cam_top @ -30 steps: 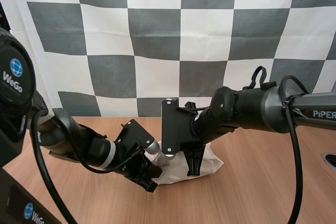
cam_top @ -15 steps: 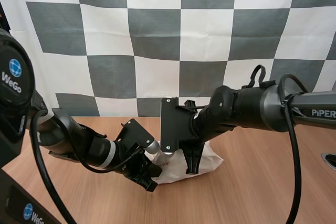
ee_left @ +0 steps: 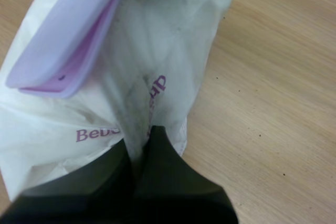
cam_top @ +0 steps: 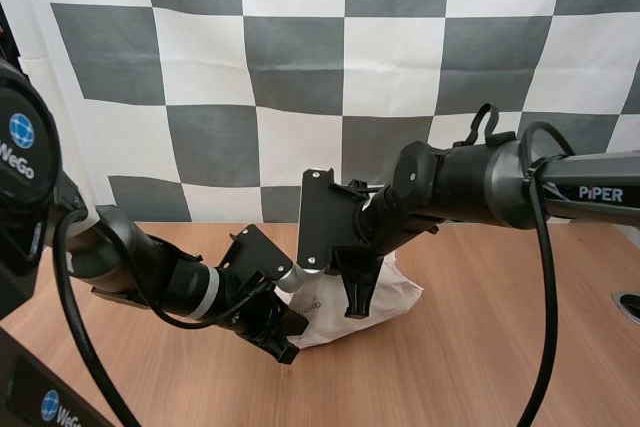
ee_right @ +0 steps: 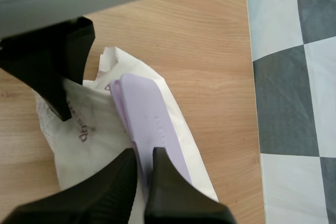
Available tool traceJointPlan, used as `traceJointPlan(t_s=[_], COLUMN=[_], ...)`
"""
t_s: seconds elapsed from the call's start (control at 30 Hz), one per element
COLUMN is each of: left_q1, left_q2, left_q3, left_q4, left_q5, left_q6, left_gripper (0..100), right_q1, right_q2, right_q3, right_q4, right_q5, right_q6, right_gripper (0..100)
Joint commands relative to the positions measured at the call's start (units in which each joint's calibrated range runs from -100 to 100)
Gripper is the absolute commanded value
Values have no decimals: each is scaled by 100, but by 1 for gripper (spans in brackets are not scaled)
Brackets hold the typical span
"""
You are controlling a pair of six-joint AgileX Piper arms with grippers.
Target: Open the wet wipes lid
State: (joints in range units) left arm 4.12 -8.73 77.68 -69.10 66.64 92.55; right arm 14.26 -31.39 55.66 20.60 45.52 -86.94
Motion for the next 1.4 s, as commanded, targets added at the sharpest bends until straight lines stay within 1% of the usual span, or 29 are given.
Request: traceJointPlan(t_s=[0.0,0.13,0.4,0.53,0.57,0.63,0.7,0.73,0.77,0.8,1.03,1.2,1.3,1.33,1.37], left_q1=[2,2,2,2,2,2,2,2,2,2,2,2,2,2,2], left_q2=[4,4,4,4,4,4,4,4,4,4,4,4,4,4,4], left_q3=[-4,-4,-4,-4,-4,-4,-4,-4,-4,-4,-4,-4,-4,-4,-4], left_q4=[9,9,9,9,9,9,9,9,9,9,9,9,9,9,9], left_q5=[-16,-34,-34,-34,-34,-34,-34,-34,-34,-34,-34,-34,-34,-34,-34], left_q6=[69,69,69,69,69,69,69,69,69,69,69,69,69,69,69], left_gripper=[0,0,0,0,0,0,0,0,0,0,0,0,0,0,0], right_q1=[-6,-6,-6,-6,-6,-6,-6,-6,-6,-6,-6,-6,-6,-6,-6], right_q2=[5,5,5,5,5,5,5,5,5,5,5,5,17,17,17], right_q3=[-45,-57,-57,-57,-57,-57,-57,-57,-57,-57,-57,-57,-57,-57,-57], right_q4=[-139,-295,-295,-394,-406,-406,-393,-393,-393,-393,-393,-499,-498,-498,-498], right_q5=[-32,153,440,871,938,953,953,953,953,960,1274,895,876,876,864], right_q6=[113,254,301,301,301,306,371,419,449,460,525,525,525,525,525], right_gripper=[0,0,0,0,6,32,62,74,82,85,84,83,77,74,68])
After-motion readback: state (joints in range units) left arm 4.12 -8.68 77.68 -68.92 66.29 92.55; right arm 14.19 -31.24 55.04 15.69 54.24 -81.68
